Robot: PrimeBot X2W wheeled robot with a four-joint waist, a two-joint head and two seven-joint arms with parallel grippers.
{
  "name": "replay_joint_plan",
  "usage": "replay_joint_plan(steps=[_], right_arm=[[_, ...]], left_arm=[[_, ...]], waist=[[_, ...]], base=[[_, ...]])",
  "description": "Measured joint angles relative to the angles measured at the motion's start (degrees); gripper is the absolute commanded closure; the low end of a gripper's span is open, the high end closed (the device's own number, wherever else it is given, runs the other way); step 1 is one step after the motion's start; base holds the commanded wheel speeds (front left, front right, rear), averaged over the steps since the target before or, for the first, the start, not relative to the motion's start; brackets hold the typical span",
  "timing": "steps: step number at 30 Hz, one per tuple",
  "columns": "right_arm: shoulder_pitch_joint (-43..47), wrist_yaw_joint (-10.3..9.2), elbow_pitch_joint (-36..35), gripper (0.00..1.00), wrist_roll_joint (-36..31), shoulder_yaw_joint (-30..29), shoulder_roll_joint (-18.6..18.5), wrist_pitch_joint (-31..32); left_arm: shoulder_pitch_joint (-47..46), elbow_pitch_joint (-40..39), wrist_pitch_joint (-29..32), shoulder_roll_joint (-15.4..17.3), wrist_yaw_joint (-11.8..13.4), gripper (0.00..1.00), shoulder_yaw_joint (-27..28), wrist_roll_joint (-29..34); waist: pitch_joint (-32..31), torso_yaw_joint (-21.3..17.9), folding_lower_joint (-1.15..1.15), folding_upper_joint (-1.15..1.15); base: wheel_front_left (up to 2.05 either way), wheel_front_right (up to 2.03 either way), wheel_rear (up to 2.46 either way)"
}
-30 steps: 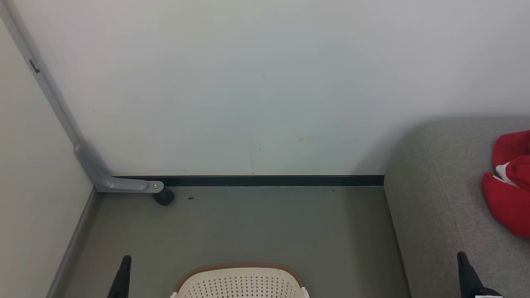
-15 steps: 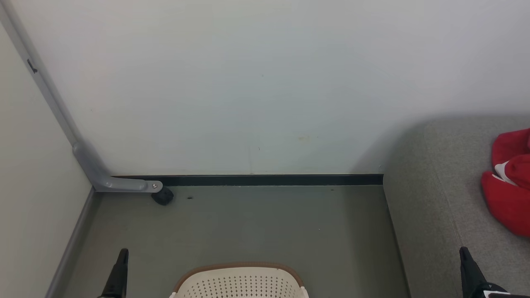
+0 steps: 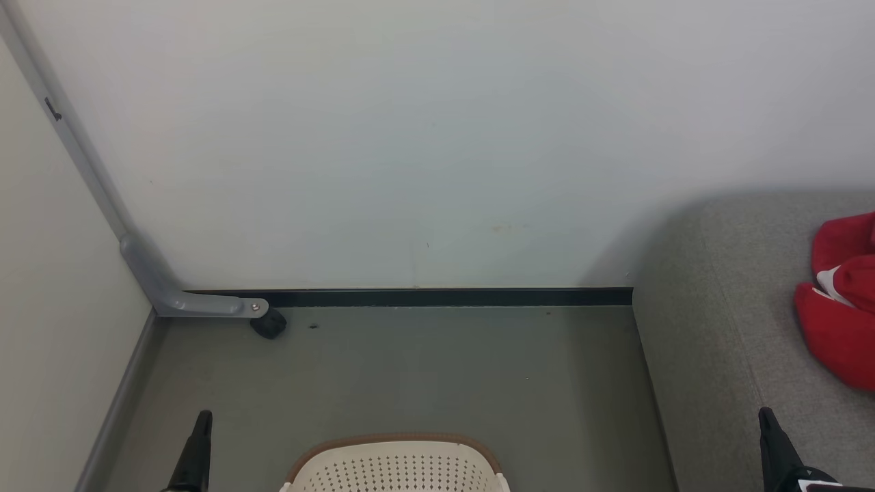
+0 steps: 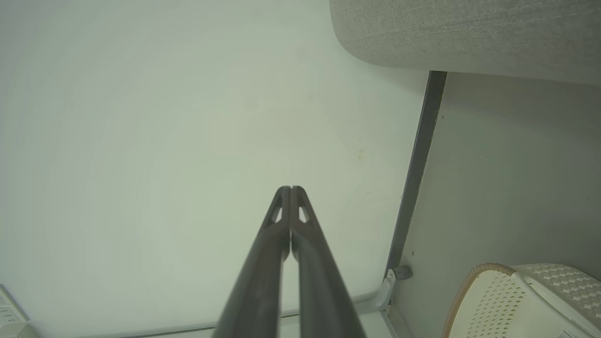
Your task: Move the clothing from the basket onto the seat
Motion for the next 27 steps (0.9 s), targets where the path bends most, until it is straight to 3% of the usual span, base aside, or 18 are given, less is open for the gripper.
replay_joint_plan(steps=[27], right_arm=[[0.0, 0.0, 0.0, 1.0, 0.0, 0.0, 0.0, 0.0]], left_arm=[[0.0, 0.0, 0.0, 0.0, 0.0, 1.0, 0.0, 0.0]], waist=[[0.0, 0.0, 0.0, 0.0]], base=[[0.0, 0.0, 0.0]])
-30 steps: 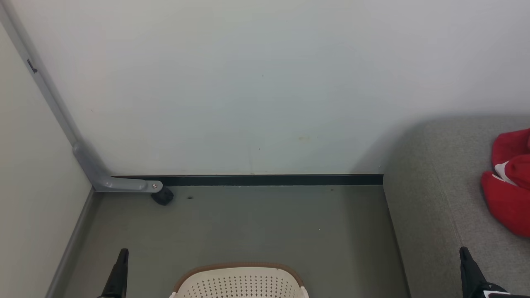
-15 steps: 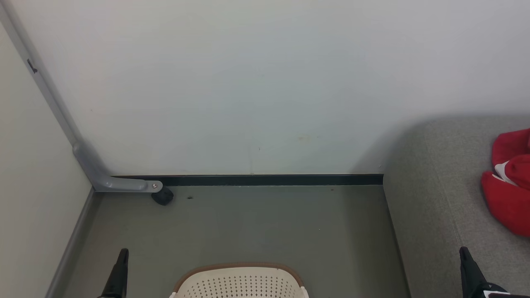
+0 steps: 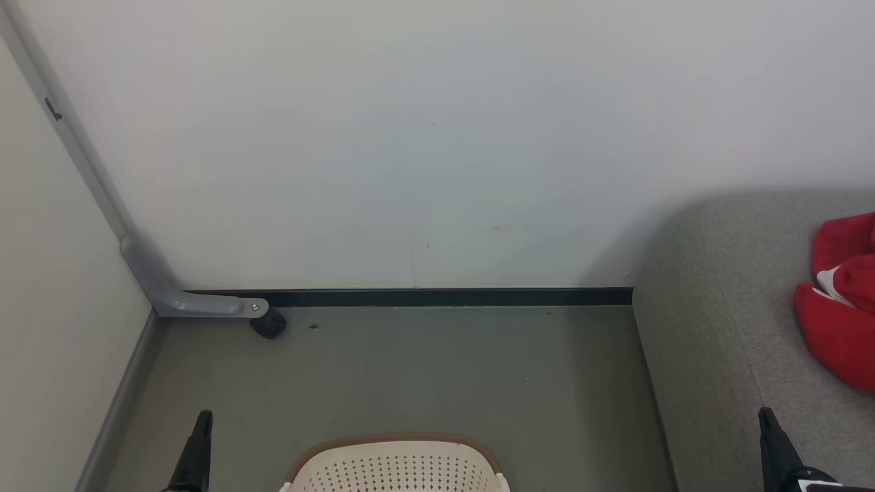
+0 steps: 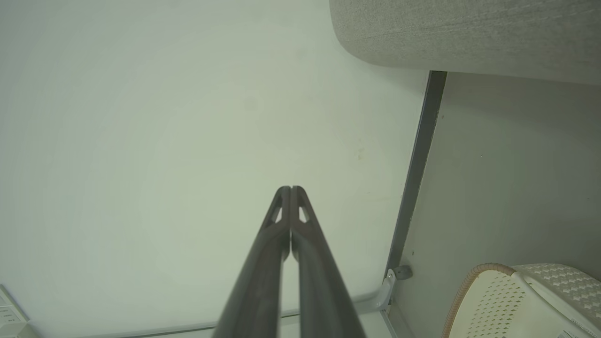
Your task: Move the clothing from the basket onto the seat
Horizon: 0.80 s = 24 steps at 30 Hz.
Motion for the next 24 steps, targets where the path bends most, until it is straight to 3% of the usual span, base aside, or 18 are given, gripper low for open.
replay_joint_plan(steps=[24], right_arm=[[0.0, 0.0, 0.0, 1.0, 0.0, 0.0, 0.0, 0.0]], left_arm=[[0.0, 0.0, 0.0, 0.0, 0.0, 1.0, 0.0, 0.0]], waist=[[0.0, 0.0, 0.0, 0.0]], base=[[0.0, 0.0, 0.0]])
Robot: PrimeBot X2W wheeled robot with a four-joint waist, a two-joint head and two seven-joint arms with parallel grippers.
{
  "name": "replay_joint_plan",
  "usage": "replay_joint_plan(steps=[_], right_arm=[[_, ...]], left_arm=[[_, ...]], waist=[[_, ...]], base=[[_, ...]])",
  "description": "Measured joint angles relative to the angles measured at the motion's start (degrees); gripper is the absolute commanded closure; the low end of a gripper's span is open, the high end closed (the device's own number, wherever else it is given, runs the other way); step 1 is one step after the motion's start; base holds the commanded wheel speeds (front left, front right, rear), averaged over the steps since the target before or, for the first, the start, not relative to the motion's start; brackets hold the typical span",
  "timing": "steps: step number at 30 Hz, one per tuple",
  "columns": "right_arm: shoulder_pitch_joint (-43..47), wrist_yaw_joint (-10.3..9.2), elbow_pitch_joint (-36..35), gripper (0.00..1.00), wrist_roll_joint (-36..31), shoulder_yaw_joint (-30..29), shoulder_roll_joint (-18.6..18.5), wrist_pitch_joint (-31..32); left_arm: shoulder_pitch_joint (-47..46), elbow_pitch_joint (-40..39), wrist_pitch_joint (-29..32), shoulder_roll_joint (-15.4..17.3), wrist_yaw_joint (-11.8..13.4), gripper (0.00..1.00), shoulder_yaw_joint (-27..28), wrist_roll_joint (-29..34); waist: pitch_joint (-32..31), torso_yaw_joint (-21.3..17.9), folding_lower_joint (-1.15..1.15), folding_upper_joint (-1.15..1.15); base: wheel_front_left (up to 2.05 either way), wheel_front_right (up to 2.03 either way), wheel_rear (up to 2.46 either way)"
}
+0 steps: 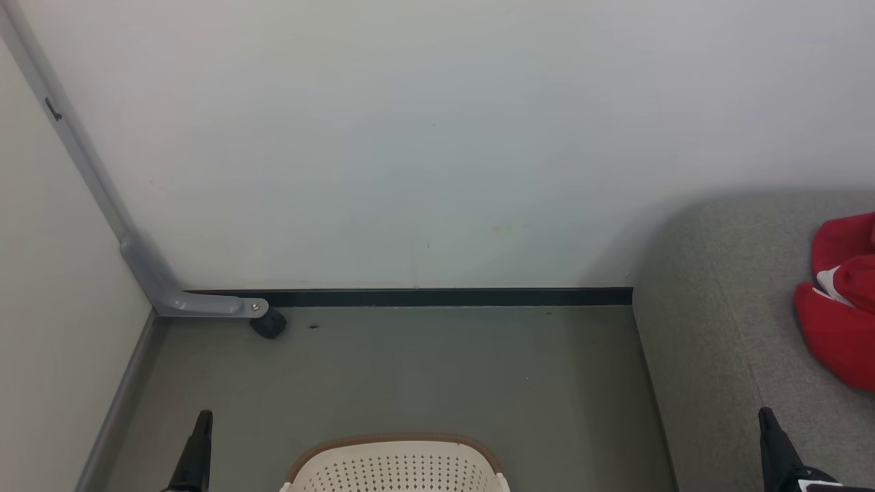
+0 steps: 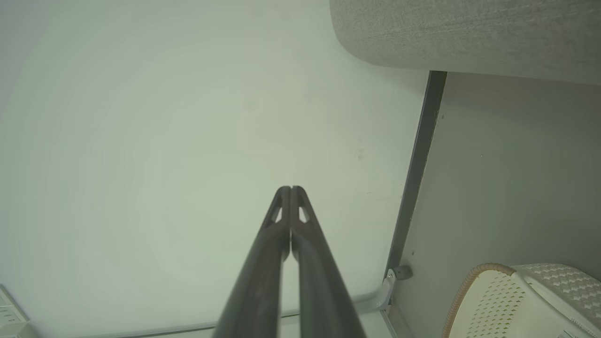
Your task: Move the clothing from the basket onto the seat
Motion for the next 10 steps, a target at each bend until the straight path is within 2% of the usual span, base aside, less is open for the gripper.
replay_joint_plan(steps=[10], right_arm=[[0.0, 0.0, 0.0, 1.0, 0.0, 0.0, 0.0, 0.0]], left_arm=[[0.0, 0.0, 0.0, 0.0, 0.0, 1.0, 0.0, 0.0]], waist=[[0.0, 0.0, 0.0, 0.0]], base=[[0.0, 0.0, 0.0]])
